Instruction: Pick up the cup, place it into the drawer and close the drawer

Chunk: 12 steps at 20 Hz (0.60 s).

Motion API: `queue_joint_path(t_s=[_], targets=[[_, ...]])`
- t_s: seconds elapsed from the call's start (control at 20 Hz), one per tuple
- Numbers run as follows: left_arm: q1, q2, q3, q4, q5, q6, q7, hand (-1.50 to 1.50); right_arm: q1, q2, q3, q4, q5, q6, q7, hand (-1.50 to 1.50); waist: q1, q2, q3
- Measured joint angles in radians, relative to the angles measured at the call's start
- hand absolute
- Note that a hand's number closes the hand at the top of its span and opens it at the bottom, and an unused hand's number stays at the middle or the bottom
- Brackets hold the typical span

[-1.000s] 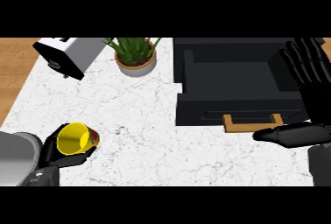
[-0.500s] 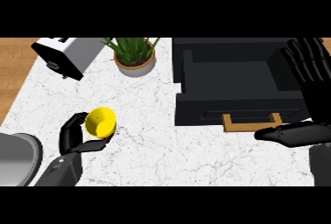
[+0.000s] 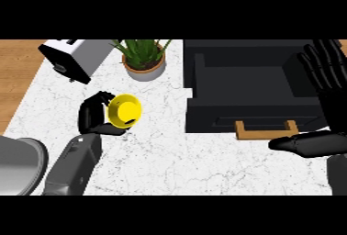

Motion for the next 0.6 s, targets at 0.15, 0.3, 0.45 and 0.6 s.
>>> queue_joint_path(t_s=[0.15, 0.3, 0.45, 0.6], targets=[[-0.052, -0.022, -0.031, -0.078, 0.002, -0.008, 0.067, 1.5, 0.004, -0.002, -0.003, -0.009, 0.004, -0.004, 0.007, -1.5, 0.008, -0.004, 0.001], [-0.1, -0.043, -0.069, -0.165, 0.0, -0.014, 0.149, 1.5, 0.007, -0.003, -0.008, -0.014, 0.006, -0.01, 0.015, -1.5, 0.014, -0.006, 0.001], [-0.162, -0.07, -0.102, -0.247, 0.006, 0.006, 0.262, 1.5, 0.026, -0.004, -0.018, -0.003, 0.005, -0.001, -0.011, -1.5, 0.015, -0.007, 0.002], [-0.235, -0.086, -0.161, -0.305, 0.038, 0.065, 0.37, 1.5, 0.026, 0.0, -0.017, 0.011, 0.016, -0.003, -0.03, -1.5, 0.01, -0.006, 0.002]])
